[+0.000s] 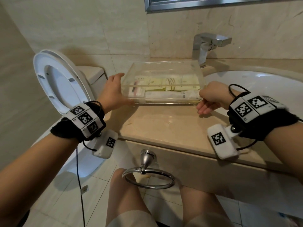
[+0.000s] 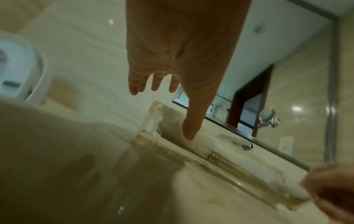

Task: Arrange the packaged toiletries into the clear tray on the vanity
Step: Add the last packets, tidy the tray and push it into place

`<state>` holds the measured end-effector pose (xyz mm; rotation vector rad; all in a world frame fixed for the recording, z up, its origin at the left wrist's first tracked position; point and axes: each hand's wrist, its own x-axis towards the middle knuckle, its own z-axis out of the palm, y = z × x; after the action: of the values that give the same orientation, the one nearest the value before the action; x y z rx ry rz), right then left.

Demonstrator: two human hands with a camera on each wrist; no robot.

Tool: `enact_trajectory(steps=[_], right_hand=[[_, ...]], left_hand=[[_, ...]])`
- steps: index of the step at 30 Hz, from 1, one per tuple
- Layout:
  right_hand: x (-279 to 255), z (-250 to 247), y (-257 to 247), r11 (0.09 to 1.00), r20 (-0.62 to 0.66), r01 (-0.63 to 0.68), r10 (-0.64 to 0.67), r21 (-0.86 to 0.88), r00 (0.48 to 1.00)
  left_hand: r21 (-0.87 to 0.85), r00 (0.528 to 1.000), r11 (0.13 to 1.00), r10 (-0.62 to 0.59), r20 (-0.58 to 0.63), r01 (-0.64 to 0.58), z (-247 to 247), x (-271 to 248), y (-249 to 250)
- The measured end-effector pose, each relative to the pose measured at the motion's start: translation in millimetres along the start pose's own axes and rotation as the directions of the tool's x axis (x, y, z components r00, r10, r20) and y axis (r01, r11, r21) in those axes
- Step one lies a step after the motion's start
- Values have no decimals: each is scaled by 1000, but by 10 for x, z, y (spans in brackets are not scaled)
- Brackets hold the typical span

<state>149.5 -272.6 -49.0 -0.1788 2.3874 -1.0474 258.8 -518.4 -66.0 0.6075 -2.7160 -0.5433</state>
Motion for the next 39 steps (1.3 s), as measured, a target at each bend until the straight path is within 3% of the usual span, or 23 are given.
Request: enact_trajectory(steps=[3, 10, 18, 39], right_hand=[[20, -42, 27, 1000, 1, 1, -1, 22, 1000], [-21, -165, 22, 1000, 44, -22, 23, -15, 999], [1, -131, -13, 984, 7, 4, -3, -179, 1000], [134, -186, -138, 959, -11, 70, -76, -274, 997]], left_hand=[[-154, 993, 982, -94, 78, 105, -3, 49, -9], [-273, 967, 949, -89, 239, 155, -23, 127, -25], [-324, 962, 924, -126, 241, 202, 18, 197, -45], [-269, 946, 927, -190, 261, 261, -23, 420, -89]])
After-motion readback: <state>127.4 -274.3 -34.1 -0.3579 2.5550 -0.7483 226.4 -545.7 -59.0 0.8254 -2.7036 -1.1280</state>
